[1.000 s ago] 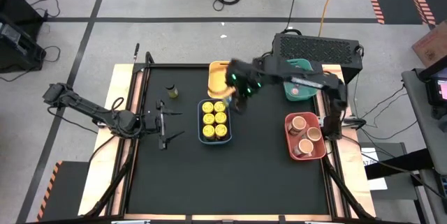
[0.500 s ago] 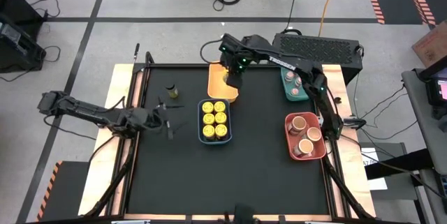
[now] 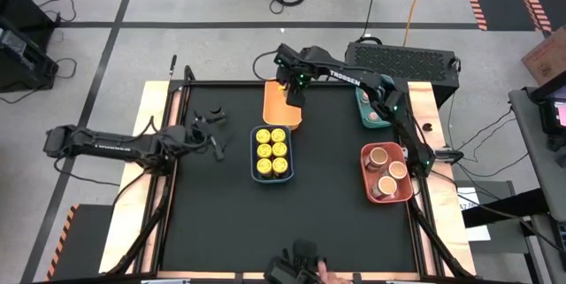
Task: Sort spices by type
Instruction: Put the black seasoning bottle into the yellow bin
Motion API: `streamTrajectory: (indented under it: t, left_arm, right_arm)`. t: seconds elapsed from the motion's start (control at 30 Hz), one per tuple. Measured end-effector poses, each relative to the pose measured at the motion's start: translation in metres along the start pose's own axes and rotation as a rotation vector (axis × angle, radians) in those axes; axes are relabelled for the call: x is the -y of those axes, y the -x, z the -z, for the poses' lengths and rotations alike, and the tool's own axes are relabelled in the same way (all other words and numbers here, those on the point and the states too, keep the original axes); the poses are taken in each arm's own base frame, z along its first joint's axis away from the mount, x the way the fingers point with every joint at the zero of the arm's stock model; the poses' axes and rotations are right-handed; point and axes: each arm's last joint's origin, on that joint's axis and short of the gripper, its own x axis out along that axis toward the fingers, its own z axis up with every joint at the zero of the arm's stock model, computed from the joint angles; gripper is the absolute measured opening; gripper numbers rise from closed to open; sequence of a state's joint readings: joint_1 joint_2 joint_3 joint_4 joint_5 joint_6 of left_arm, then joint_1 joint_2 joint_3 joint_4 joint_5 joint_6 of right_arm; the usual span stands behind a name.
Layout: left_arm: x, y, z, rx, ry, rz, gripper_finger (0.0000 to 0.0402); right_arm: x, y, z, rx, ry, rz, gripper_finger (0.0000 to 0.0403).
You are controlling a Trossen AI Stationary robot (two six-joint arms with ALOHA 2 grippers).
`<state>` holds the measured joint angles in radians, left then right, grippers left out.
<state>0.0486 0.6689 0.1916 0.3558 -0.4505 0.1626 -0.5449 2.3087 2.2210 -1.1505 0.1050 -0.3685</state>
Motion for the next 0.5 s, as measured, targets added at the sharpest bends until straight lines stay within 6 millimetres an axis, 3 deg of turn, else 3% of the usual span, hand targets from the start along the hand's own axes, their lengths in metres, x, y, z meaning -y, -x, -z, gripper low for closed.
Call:
streamTrajectory:
  t: [0.13, 0.5]
  left_arm:
    - [-0.007, -0.002, -0.014, 0.028, 0.022, -0.059, 0.0329]
    - [-0.014, -0.004, -0.029, 0.056, -0.039, -0.096, 0.0329]
  right_arm:
    - [0.0, 0.0, 0.0, -0.01, 0.023, 0.027, 0.0196]
    - [-0.001, -0.008, 0.001, -0.038, 0.09, 0.011, 0.0196]
